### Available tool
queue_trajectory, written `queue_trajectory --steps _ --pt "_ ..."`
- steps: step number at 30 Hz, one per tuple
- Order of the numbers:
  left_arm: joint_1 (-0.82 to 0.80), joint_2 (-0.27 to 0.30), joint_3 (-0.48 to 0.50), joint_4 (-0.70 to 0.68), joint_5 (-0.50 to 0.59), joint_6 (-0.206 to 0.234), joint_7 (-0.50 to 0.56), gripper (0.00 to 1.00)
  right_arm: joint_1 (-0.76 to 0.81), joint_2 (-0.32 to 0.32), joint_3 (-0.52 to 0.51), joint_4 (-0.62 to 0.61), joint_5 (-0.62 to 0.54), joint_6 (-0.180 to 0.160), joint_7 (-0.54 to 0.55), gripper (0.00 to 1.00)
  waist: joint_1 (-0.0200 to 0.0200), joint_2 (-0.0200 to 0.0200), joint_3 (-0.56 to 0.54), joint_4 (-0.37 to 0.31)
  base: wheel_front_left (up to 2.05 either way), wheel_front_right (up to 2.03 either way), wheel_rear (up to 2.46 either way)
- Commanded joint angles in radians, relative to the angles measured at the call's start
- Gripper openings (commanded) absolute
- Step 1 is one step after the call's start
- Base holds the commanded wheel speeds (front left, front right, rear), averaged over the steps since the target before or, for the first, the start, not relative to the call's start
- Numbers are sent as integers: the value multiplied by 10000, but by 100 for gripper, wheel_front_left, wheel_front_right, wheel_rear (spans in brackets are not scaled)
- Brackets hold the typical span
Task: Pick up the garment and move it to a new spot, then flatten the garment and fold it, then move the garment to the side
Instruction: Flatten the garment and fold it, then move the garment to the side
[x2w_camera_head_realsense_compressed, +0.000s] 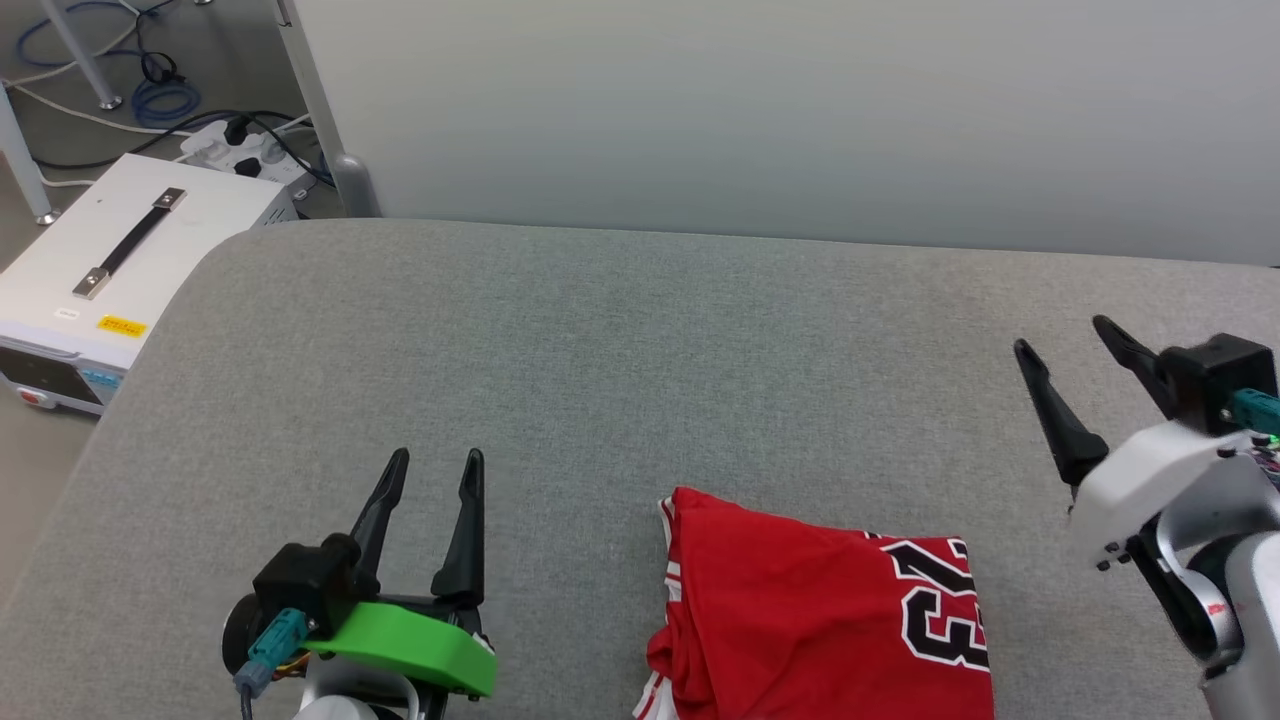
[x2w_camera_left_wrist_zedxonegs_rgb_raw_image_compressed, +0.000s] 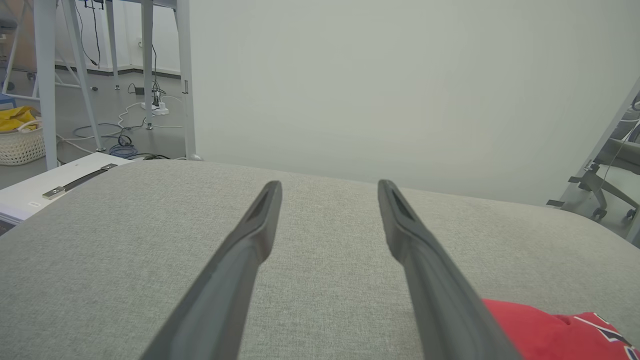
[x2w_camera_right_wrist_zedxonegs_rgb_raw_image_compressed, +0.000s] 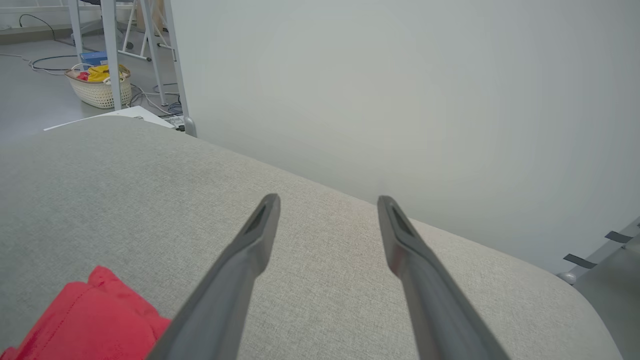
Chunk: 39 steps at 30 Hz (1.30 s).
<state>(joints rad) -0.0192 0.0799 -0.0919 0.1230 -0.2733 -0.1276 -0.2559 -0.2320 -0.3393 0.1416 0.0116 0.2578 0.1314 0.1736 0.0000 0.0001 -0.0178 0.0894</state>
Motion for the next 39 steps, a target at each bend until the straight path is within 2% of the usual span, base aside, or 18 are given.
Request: queue_trajectory --steps 1,6,12,16,24,26,33,39 --pt "117 -69 -26 -27 83 -30 -59 100 365 -18 -228 -137 -49 -7 -190 100 0 -1 -17 -38 0 0 0" --pt "222 -112 -142 -123 102 -30 -59 100 1466 426 -1394 -850 148 -7 -764 100 0 -1 -11 -113 0 0 0" --pt "344 -140 -266 -175 108 -30 -59 100 2749 1069 -2212 -1635 83 -7 -1416 100 0 -1 54 -162 0 0 0" --pt "411 -159 -277 -236 132 -30 -59 100 3182 1493 -2422 -1912 -46 -7 -1600 100 0 -1 121 -198 0 0 0" --pt "284 -205 -189 -475 173 -30 -59 100 3357 1670 -2366 -2214 -212 -7 -1452 100 0 -1 294 -173 0 0 0" --pt "255 -212 -171 -514 183 -30 -59 100 3414 1693 -2330 -2234 -182 -7 -1201 100 0 -1 345 -140 0 0 0" --pt "155 -232 -295 -451 201 -30 -59 100 3880 1733 -1815 -1877 161 -7 1350 100 0 -1 703 57 0 0 0" --pt "-78 -238 -400 -385 215 -30 -59 100 3800 2036 -1757 -1473 467 -7 3191 100 0 -1 1188 285 0 0 0"
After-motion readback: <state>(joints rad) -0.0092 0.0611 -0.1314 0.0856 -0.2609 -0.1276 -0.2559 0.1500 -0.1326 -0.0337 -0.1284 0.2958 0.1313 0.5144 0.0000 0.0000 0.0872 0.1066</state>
